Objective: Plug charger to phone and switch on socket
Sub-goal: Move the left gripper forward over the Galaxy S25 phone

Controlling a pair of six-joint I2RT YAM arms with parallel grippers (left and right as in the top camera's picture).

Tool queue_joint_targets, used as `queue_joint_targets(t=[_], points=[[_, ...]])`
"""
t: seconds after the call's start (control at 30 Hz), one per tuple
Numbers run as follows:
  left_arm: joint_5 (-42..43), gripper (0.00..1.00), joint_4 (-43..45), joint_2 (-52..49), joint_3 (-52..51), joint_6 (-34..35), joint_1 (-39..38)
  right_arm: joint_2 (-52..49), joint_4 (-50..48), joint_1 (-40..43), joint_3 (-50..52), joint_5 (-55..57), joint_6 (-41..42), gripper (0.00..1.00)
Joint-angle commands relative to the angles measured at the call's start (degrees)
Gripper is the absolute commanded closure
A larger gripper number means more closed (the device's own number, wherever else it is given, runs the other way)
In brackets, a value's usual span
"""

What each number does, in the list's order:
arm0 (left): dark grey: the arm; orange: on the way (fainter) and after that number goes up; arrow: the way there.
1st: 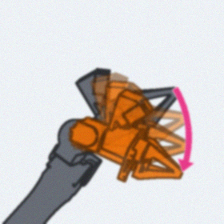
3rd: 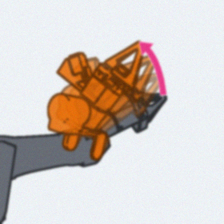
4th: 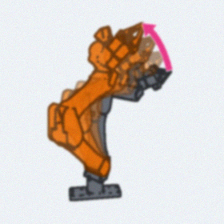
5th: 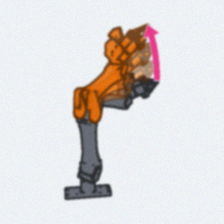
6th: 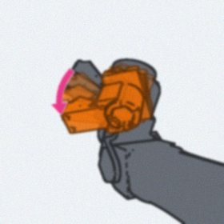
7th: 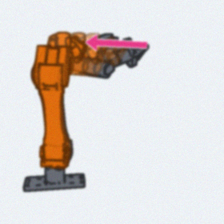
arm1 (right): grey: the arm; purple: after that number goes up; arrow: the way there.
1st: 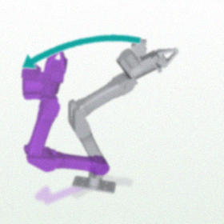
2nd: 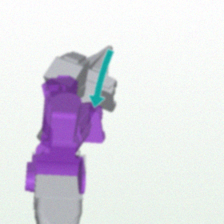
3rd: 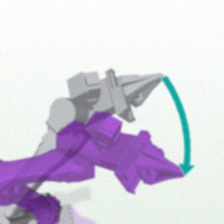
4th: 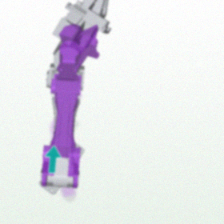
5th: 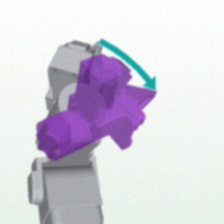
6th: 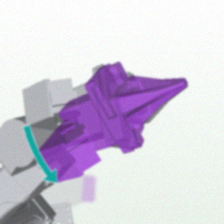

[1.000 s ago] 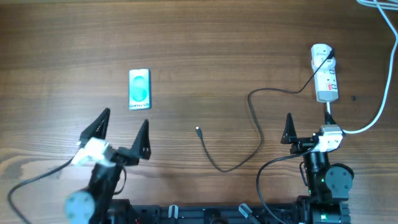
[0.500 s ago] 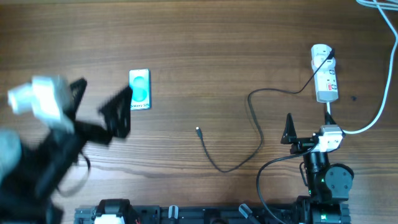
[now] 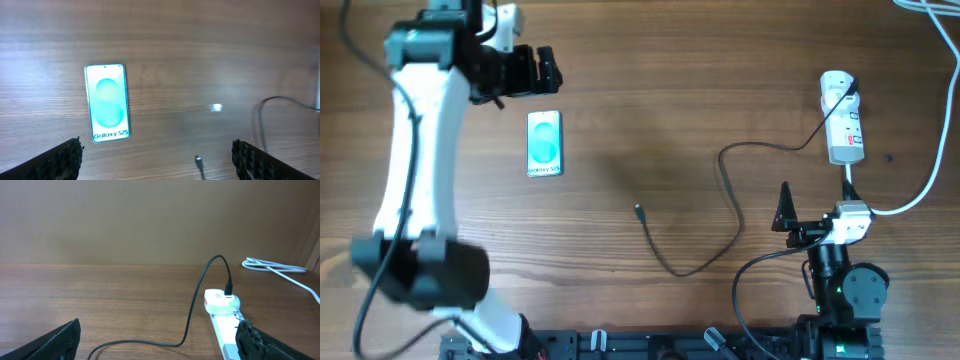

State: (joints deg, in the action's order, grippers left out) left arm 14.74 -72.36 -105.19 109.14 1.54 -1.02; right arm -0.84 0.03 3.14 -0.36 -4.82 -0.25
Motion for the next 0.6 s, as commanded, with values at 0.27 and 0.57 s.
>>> queue_joint_targets(t=[0.27,0.57], points=[[-4.0,0.11,-1.0,-20.9,0.7,-1.1,-0.2,0.4,-0.2,-0.3,0.1,0.7,0.6,0.00],[-4.0,0.08,-0.1,-25.4,-0.2,0.6,-0.2,0.4,-0.2,-0.3,0.1,0.7,0.6,0.00]])
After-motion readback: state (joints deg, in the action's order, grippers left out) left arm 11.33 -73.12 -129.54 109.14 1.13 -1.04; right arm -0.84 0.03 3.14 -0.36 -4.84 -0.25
